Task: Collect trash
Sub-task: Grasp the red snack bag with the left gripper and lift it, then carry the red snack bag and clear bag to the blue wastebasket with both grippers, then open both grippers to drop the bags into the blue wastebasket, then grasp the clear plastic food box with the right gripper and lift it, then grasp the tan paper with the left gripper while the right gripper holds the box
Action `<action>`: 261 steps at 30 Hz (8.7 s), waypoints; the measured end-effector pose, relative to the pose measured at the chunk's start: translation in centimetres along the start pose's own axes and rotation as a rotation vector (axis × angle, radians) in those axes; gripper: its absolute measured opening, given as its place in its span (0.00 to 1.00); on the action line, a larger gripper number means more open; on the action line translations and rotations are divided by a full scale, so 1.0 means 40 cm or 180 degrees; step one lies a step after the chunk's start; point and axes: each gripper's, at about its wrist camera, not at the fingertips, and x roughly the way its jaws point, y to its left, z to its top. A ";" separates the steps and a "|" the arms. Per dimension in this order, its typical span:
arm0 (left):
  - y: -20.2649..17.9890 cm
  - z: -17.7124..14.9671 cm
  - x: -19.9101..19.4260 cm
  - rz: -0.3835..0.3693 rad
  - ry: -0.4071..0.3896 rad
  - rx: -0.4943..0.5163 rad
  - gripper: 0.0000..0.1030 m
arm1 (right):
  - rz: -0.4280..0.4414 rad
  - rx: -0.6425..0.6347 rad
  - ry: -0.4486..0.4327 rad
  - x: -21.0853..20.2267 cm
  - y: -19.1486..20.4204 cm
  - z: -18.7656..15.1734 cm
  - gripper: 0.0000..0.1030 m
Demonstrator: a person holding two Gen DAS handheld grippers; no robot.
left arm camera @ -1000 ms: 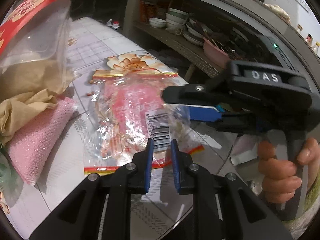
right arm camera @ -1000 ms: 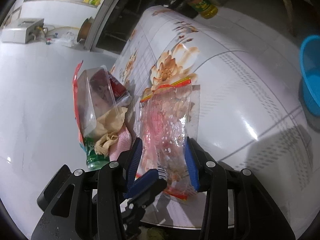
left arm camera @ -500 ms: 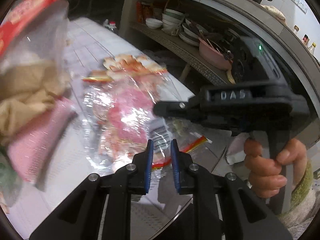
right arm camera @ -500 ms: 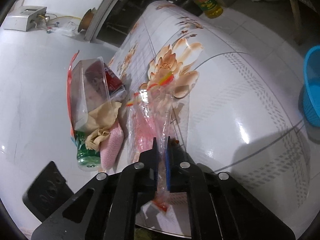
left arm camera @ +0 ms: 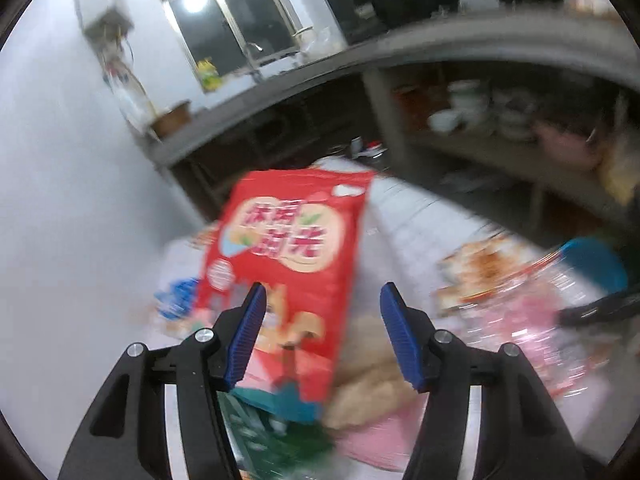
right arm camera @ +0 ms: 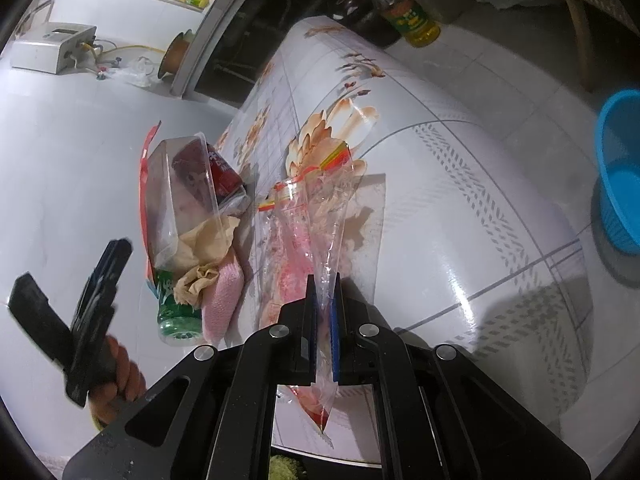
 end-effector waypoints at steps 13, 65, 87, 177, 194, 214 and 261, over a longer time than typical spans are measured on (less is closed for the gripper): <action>-0.035 -0.024 0.075 0.0271 0.0263 0.0570 0.32 | 0.0068 0.0044 0.0013 0.005 -0.009 0.004 0.04; -0.557 0.390 0.012 -0.3242 0.0650 -0.0486 0.00 | -0.0681 0.1121 -0.1582 -0.532 -0.406 -0.071 0.03; -1.045 0.337 0.371 -0.2968 0.1849 -0.0444 0.51 | -0.1679 0.1668 -0.1558 -0.337 -0.766 0.100 0.52; 0.287 -0.225 -0.113 -0.1108 0.0125 -0.1891 0.88 | -0.1100 -0.1235 -0.1350 -0.191 0.121 0.149 0.92; 0.368 -0.313 0.019 -0.0811 0.0293 -0.2264 0.88 | -0.1062 -0.1599 -0.0759 0.257 0.463 0.128 0.92; 0.381 -0.345 0.035 -0.1035 0.0209 -0.2353 0.88 | -0.1047 -0.1519 -0.0537 0.309 0.483 0.104 0.79; 0.055 -0.112 0.237 -0.1282 0.1376 -0.0099 0.59 | -0.0340 -0.0942 -0.0687 -0.017 0.202 0.132 0.74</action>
